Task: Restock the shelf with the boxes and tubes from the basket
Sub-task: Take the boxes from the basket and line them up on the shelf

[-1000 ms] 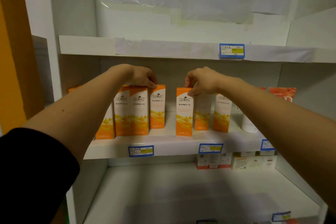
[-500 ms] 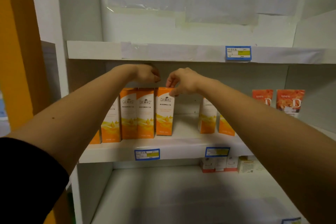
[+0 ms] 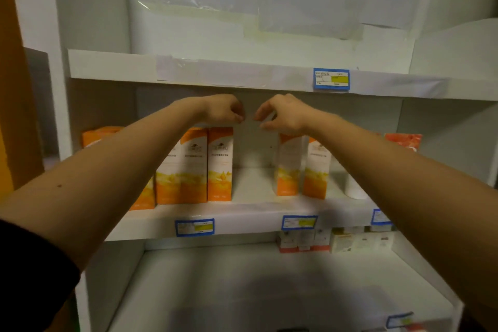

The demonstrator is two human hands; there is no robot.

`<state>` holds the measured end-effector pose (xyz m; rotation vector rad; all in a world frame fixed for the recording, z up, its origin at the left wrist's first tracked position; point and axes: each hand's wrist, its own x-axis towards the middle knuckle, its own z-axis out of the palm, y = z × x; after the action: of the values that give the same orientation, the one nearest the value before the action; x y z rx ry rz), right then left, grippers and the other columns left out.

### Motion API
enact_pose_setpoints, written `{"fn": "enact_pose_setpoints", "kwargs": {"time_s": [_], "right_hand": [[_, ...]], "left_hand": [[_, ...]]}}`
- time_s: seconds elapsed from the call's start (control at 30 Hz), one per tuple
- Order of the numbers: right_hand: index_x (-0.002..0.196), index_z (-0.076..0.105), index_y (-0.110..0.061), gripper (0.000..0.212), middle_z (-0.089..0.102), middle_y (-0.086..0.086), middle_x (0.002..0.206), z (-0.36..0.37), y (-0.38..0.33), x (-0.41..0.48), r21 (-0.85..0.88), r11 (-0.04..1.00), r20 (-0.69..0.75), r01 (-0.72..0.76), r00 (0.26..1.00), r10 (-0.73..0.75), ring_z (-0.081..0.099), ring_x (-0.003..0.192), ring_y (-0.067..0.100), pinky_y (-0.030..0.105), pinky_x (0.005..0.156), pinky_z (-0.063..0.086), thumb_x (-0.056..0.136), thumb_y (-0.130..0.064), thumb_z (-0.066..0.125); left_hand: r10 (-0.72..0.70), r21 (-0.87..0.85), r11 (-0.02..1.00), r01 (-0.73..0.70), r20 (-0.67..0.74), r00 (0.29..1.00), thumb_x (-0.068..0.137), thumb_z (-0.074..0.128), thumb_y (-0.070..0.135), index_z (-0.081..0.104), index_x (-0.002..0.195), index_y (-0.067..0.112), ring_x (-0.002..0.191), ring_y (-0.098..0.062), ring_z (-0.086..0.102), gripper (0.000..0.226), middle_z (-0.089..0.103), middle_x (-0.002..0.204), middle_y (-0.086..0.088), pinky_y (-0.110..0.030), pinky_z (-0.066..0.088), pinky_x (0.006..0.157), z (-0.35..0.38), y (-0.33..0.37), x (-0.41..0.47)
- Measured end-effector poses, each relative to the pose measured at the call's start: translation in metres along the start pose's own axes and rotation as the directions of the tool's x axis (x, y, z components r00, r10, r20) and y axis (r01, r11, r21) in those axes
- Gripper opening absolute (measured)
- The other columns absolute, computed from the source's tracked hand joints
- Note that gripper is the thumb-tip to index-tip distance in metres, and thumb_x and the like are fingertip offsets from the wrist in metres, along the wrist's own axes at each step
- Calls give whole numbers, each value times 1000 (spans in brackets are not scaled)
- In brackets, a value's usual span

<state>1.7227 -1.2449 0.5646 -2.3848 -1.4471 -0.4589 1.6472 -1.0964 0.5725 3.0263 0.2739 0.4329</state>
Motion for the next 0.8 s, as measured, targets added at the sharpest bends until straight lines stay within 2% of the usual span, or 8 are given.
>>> {"fn": "enact_pose_setpoints", "kwargs": {"time_s": [0.17,0.23,0.33,0.43,0.57,0.67,0.8], "right_hand": [[126,56,-15,39,57,7,131,-13,35,-20,-39,993,8,-110,994,110,56,116,24,38,99,48,88,-15,60],[128,54,-14,40,57,7,132,-15,47,-27,-59,988,14,-141,990,142,56,117,24,36,97,48,88,-14,59],[127,55,-13,41,57,8,131,-19,62,-36,-103,978,6,-181,983,183,56,117,25,36,98,48,87,-14,60],[129,54,-13,42,57,7,132,-22,72,-42,-120,967,13,-227,973,230,55,118,25,39,100,46,87,-18,61],[131,52,-13,44,56,8,134,-20,83,-46,-137,955,24,-262,963,268,54,119,26,41,101,46,89,-21,59],[128,54,-12,43,58,9,130,-17,87,-46,-153,946,41,-285,955,294,56,115,27,43,99,47,88,-26,59],[124,57,-15,40,60,8,126,-15,87,-45,-171,943,61,-287,952,301,57,111,27,44,97,49,88,-31,59]], "left_hand": [[64,-49,997,-64,-2,998,95,47,17,56,125,2,118,-25,54,35,58,130,-12,-32,40,99,17,33,16],[89,-94,992,-87,12,996,94,48,25,59,121,4,111,-25,57,36,62,124,-12,-34,42,96,25,46,21],[125,-127,985,-118,48,991,91,49,38,67,109,9,92,-19,57,38,66,105,-9,-35,45,84,34,60,30],[141,-135,982,-132,66,988,89,54,33,65,110,6,93,-21,60,36,68,108,-12,-37,48,86,39,65,36],[125,-110,987,-118,62,990,90,55,26,63,108,2,88,-18,56,31,65,104,-13,-31,44,78,38,65,38],[95,-95,991,-89,64,993,90,55,25,63,111,2,91,-21,57,32,66,111,-15,-33,44,80,31,57,36],[-2,-30,1000,4,75,997,91,53,31,56,122,8,108,-24,56,39,60,122,-9,-34,43,92,18,40,28]]}}
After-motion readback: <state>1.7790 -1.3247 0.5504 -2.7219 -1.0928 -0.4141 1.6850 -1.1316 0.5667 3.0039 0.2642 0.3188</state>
